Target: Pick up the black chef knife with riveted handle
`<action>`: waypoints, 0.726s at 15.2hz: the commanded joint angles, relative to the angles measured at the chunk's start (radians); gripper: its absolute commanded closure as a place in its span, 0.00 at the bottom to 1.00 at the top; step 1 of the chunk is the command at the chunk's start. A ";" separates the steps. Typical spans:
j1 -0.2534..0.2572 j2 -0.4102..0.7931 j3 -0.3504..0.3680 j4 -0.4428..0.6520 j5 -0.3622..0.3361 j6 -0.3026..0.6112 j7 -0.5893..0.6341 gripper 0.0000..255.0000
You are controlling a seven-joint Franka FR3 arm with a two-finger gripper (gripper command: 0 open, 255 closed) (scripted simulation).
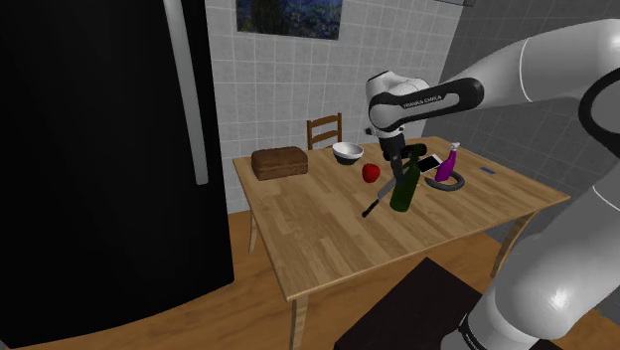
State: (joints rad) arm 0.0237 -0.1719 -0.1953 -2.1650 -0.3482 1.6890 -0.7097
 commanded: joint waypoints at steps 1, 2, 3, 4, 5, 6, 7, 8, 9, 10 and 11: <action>-0.004 0.072 -0.007 0.023 -0.050 0.026 -0.049 0.00; -0.006 0.109 -0.010 0.038 -0.074 0.037 -0.071 0.00; -0.008 0.147 -0.013 0.053 -0.098 0.049 -0.092 0.00; -0.011 0.184 -0.015 0.070 -0.122 0.061 -0.112 0.00; -0.013 0.222 -0.017 0.087 -0.146 0.072 -0.131 0.00; -0.015 0.259 -0.019 0.104 -0.170 0.084 -0.150 0.00; -0.017 0.297 -0.021 0.122 -0.195 0.095 -0.168 0.00; -0.020 0.335 -0.023 0.141 -0.219 0.107 -0.185 0.00; -0.022 0.372 -0.026 0.160 -0.244 0.118 -0.202 0.00; -0.024 0.410 -0.028 0.180 -0.269 0.129 -0.218 0.00; -0.026 0.447 -0.030 0.201 -0.294 0.139 -0.233 0.00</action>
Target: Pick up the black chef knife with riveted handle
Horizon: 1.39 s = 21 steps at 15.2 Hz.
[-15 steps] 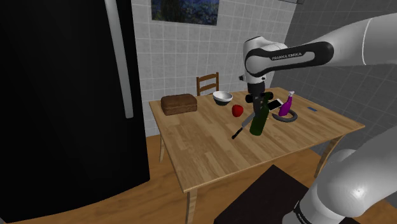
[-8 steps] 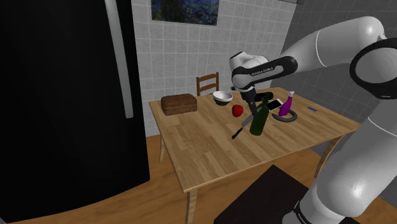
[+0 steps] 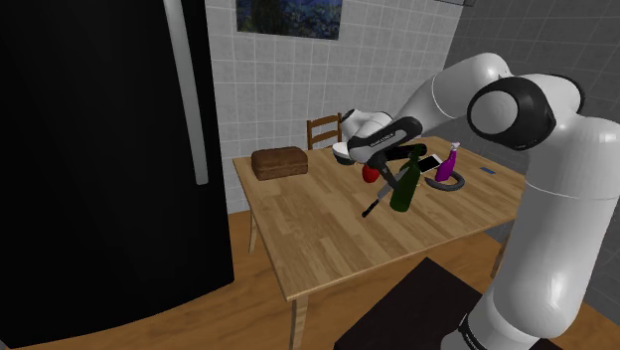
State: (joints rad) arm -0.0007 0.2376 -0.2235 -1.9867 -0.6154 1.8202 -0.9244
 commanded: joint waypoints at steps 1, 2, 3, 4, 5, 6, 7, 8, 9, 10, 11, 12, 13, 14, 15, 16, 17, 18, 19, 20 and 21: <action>-0.003 0.076 -0.004 0.044 -0.052 0.018 -0.033 0.00; -0.005 0.113 -0.007 0.066 -0.077 0.029 -0.048 0.00; -0.007 0.151 -0.010 0.088 -0.102 0.039 -0.062 0.00; -0.008 0.189 -0.013 0.111 -0.127 0.049 -0.076 0.00; -0.010 0.227 -0.016 0.135 -0.152 0.059 -0.090 0.00; -0.011 0.259 -0.020 0.156 -0.173 0.067 -0.101 0.00; -0.011 0.268 -0.019 0.156 -0.173 0.074 -0.095 0.00; -0.012 0.277 -0.019 0.155 -0.174 0.081 -0.089 0.00; -0.013 0.286 -0.019 0.155 -0.174 0.088 -0.083 0.00; -0.014 0.295 -0.019 0.156 -0.175 0.095 -0.077 0.00; -0.015 0.304 -0.018 0.156 -0.175 0.102 -0.071 0.00; -0.016 0.314 -0.018 0.157 -0.176 0.108 -0.065 0.00; -0.017 0.323 -0.018 0.157 -0.176 0.115 -0.060 0.00; -0.018 0.329 -0.017 0.158 -0.176 0.119 -0.056 0.00; -0.018 0.329 -0.017 0.158 -0.176 0.119 -0.056 0.00; -0.018 0.329 -0.018 0.158 -0.176 0.119 -0.057 1.00; -0.018 0.329 -0.018 0.159 -0.176 0.119 -0.057 1.00; -0.018 0.329 -0.018 0.159 -0.176 0.119 -0.057 1.00; -0.018 0.329 -0.018 0.159 -0.176 0.119 -0.057 1.00; -0.018 0.329 -0.018 0.159 -0.176 0.119 -0.057 1.00; -0.019 0.329 -0.018 0.159 -0.176 0.119 -0.057 1.00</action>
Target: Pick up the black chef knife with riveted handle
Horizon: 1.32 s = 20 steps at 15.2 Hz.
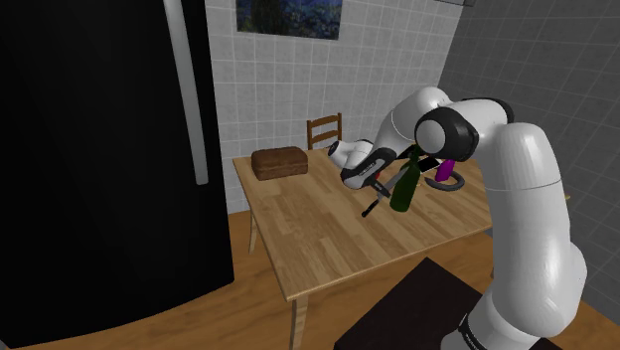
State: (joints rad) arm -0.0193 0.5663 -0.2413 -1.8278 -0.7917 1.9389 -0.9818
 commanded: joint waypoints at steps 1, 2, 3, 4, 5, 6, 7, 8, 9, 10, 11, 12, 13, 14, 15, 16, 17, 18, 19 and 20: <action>0.000 0.000 0.000 0.000 0.000 0.000 0.000 1.00; 0.000 0.000 0.000 0.000 0.000 0.000 0.000 1.00; 0.000 0.000 0.000 0.000 0.000 0.000 0.000 1.00; 0.001 0.000 0.000 -0.001 0.000 0.000 0.001 1.00; 0.002 -0.010 0.000 -0.002 0.001 -0.007 -0.005 1.00; 0.003 -0.019 0.000 -0.003 0.001 -0.013 -0.010 1.00; 0.004 -0.028 -0.001 -0.003 0.002 -0.020 -0.016 1.00; 0.005 -0.038 -0.001 -0.003 0.002 -0.027 -0.022 1.00; 0.006 -0.047 -0.001 -0.004 0.002 -0.034 -0.028 1.00; 0.007 -0.056 -0.002 -0.003 0.003 -0.041 -0.034 1.00; 0.008 -0.065 -0.002 -0.003 0.003 -0.048 -0.040 1.00; 0.009 -0.073 -0.002 -0.003 0.004 -0.055 -0.046 1.00; 0.010 -0.082 -0.003 -0.002 0.004 -0.062 -0.052 1.00; 0.011 -0.090 -0.003 -0.001 0.005 -0.069 -0.059 1.00; 0.012 -0.099 -0.003 0.000 0.005 -0.076 -0.065 1.00; 0.013 -0.107 -0.004 0.001 0.005 -0.084 -0.071 1.00; 0.014 -0.115 -0.004 0.003 0.006 -0.091 -0.077 1.00; 0.015 -0.123 -0.004 0.005 0.006 -0.099 -0.084 1.00; 0.016 -0.131 -0.004 0.006 0.007 -0.106 -0.090 1.00; 0.016 -0.132 -0.004 0.007 0.007 -0.107 -0.091 1.00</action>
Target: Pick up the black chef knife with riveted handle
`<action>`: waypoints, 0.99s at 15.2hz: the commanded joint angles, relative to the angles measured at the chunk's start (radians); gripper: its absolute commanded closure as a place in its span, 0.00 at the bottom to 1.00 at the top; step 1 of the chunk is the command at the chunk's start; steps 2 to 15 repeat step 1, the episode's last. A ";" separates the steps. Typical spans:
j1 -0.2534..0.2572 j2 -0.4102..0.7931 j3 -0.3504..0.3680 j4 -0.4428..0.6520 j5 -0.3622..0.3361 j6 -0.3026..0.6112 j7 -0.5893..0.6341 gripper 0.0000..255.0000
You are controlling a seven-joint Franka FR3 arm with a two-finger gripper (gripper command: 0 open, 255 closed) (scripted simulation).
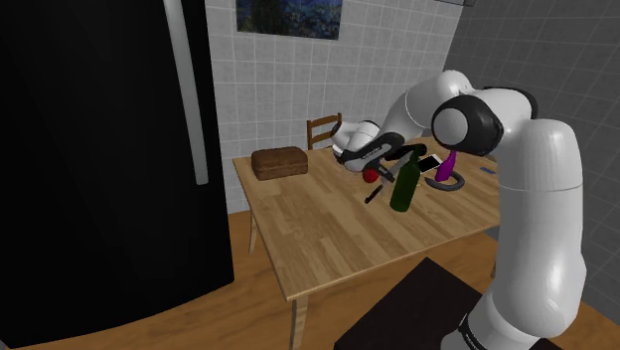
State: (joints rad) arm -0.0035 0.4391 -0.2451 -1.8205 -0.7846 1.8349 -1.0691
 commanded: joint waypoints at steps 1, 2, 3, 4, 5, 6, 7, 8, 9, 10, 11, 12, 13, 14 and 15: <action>0.000 -0.005 -0.001 -0.001 0.000 -0.003 -0.004 1.00; 0.000 -0.005 -0.001 -0.001 0.000 -0.003 -0.004 1.00; 0.000 -0.005 -0.001 -0.001 0.000 -0.003 -0.004 1.00; 0.000 -0.005 -0.001 -0.001 0.000 -0.003 -0.004 1.00; 0.000 -0.005 -0.001 -0.001 0.000 -0.003 -0.004 1.00; 0.000 -0.005 -0.001 -0.001 0.000 -0.003 -0.004 1.00; 0.000 -0.005 -0.001 -0.001 0.000 -0.003 -0.004 1.00; 0.000 -0.005 -0.001 -0.001 0.000 -0.003 -0.004 1.00; 0.000 -0.005 -0.001 -0.001 0.000 -0.003 -0.004 1.00; 0.000 -0.005 -0.001 -0.001 0.000 -0.003 -0.004 1.00; 0.000 -0.005 -0.001 -0.001 0.000 -0.003 -0.004 1.00; 0.000 -0.005 -0.001 -0.001 0.000 -0.003 -0.004 1.00; 0.000 -0.005 -0.001 -0.001 0.000 -0.003 -0.004 1.00; 0.000 -0.005 -0.001 -0.001 0.000 -0.003 -0.004 1.00; 0.000 -0.005 -0.001 -0.001 0.000 -0.003 -0.004 1.00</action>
